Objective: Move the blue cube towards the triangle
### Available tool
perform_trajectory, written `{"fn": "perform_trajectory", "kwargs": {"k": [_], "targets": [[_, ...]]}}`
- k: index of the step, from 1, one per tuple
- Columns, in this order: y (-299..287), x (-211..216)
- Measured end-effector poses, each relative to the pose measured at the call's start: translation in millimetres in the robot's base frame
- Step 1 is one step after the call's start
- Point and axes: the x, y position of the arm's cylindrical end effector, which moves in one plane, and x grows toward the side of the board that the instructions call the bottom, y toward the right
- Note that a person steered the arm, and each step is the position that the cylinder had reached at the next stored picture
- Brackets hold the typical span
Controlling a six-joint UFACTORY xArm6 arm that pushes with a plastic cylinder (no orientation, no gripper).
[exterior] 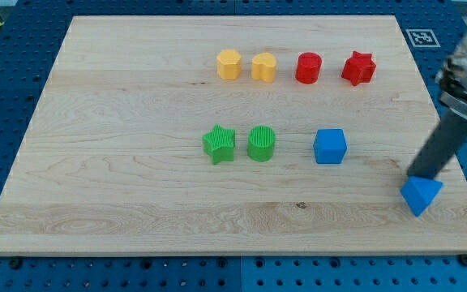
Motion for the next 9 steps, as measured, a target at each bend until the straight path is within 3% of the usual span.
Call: {"fn": "perform_trajectory", "kwargs": {"k": [2, 4, 5, 9], "targets": [[0.2, 2.2], [-3.3, -67.1], [-44.6, -102.4], [-149.4, -73.3]]}}
